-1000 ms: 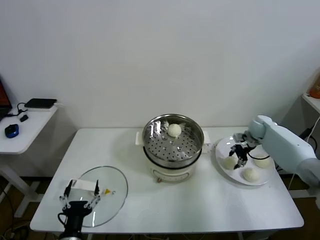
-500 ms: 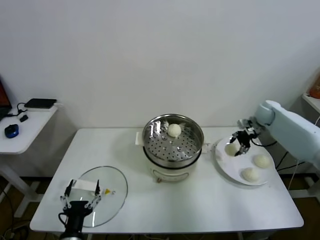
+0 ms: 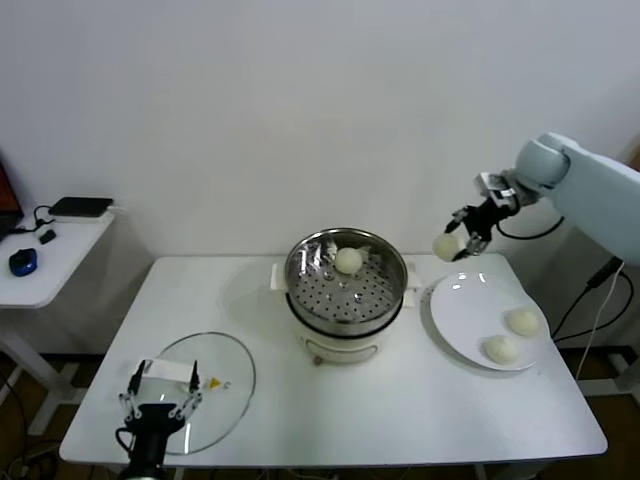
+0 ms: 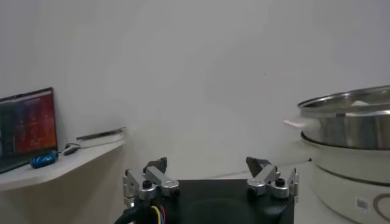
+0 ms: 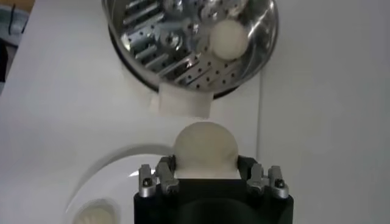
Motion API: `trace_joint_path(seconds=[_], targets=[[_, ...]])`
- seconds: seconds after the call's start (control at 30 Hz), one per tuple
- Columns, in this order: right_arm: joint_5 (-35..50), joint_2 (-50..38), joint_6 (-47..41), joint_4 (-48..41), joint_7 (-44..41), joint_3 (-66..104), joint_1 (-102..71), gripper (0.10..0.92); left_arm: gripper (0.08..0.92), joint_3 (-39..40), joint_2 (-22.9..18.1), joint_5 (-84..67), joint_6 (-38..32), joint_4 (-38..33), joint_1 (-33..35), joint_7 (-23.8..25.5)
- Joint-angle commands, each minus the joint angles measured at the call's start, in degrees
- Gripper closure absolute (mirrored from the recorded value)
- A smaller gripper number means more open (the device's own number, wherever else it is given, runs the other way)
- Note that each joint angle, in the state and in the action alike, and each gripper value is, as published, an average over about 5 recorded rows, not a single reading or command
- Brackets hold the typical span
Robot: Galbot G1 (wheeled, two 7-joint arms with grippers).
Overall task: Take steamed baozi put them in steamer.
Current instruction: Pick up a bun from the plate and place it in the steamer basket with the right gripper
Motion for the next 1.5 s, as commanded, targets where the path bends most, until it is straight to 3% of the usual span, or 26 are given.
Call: trace_joint_path(seconds=[0.03,0.73,1.5], targets=[[9.5,7.7,-4.6,1.8,0.6,-6.4,8.1,0.368,0.177,0.2,0.0,0.3,0.0,0.2,-0.1,-0.2],[5.8,30.1,-6.8,-9.5,2.3,-2.9,-5.4,0.363,0.177,-0.2,0.4,0.8,1.2,-1.0,-2.2,0.1],[0.6,34.6,-4.9,-16.3,2.1,-1.0,-10.3,0.364,0.177,-1.2,0.6,0.6,0.5,-1.2,-1.1,0.4]])
